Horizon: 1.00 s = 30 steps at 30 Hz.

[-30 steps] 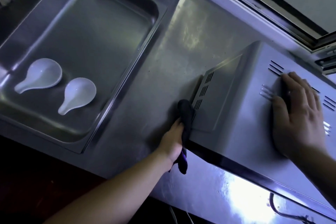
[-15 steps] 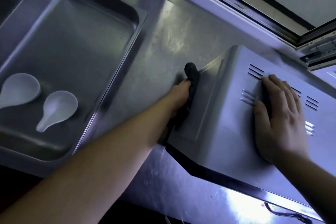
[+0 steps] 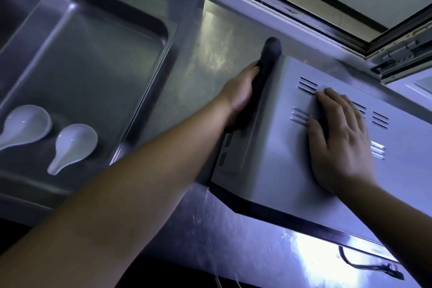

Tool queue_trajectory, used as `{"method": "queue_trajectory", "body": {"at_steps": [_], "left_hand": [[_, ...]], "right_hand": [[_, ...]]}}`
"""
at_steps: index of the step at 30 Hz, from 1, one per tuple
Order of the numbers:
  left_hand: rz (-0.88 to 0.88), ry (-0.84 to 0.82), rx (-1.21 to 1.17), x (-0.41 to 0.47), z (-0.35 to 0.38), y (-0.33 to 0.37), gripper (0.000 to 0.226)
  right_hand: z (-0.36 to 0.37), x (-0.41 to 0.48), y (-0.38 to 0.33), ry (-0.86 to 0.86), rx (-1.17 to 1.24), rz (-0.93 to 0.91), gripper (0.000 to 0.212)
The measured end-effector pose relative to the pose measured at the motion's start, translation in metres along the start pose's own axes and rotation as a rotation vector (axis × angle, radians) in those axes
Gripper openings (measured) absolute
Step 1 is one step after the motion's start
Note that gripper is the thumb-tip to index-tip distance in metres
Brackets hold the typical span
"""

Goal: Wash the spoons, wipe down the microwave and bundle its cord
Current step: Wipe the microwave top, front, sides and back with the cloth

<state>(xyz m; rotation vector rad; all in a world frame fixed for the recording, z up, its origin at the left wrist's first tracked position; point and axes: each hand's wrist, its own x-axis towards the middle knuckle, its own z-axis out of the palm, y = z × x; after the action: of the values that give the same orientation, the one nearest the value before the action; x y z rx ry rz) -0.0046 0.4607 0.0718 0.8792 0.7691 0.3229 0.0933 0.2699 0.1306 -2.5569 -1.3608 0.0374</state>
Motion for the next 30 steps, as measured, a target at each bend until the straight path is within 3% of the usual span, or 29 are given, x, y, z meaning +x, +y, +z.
{"method": "queue_trajectory", "body": {"at_steps": [4,8,14,22,25,27,30], "left_hand": [[0.226,-0.167,-0.023,-0.025,0.009,0.007,0.048],[0.382,-0.184,0.245,-0.043,0.013,-0.009,0.067],[0.494,-0.1,0.438,-0.104,-0.005,-0.047,0.05],[0.368,-0.119,0.399,-0.194,-0.025,-0.091,0.052],[0.159,-0.006,0.267,-0.199,-0.03,-0.116,0.055],[-0.055,0.072,0.147,-0.191,-0.032,-0.124,0.046],[-0.216,0.159,0.07,-0.167,-0.038,-0.136,0.037]], "right_hand": [[0.001,0.0,0.0,0.007,-0.002,0.006,0.056],[0.001,0.001,0.0,0.006,-0.016,0.012,0.056],[0.0,0.001,0.001,-0.003,0.001,0.019,0.058],[0.0,-0.002,-0.001,0.008,0.023,0.031,0.056],[0.0,-0.002,-0.002,0.012,0.022,0.037,0.055],[0.0,-0.002,-0.002,0.01,0.021,0.036,0.055],[0.0,-0.002,-0.001,0.015,0.026,0.038,0.054]]}}
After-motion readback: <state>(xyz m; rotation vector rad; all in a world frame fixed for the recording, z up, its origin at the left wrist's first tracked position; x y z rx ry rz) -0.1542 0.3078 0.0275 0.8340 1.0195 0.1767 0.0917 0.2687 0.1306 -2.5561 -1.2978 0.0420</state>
